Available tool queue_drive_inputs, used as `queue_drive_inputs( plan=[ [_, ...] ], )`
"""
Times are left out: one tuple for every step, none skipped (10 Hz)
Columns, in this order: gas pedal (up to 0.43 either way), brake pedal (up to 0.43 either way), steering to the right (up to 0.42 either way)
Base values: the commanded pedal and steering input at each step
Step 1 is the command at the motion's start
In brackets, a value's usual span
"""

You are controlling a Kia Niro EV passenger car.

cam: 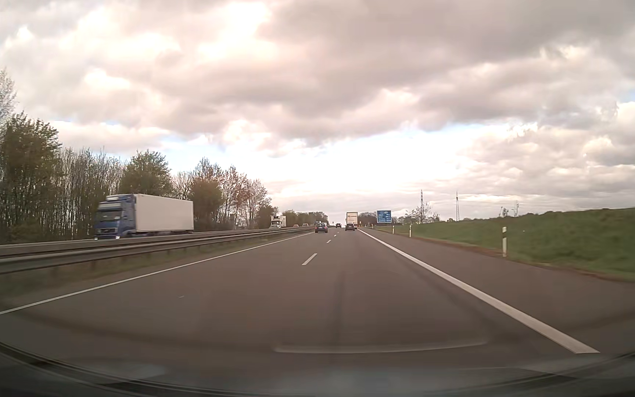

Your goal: Follow the waypoints while adhering to traffic rules and regulations

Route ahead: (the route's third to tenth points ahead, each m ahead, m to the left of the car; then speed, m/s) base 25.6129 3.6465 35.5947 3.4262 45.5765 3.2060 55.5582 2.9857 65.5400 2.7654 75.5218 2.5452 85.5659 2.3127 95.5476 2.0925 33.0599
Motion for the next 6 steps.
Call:
queue_drive_inputs(
  plan=[
    [0.370,0.000,-0.005],
    [0.370,0.000,-0.005],
    [0.370,0.000,-0.004],
    [0.358,0.000,-0.002],
    [0.358,0.000,-0.002],
    [0.358,0.000,-0.002]
  ],
)
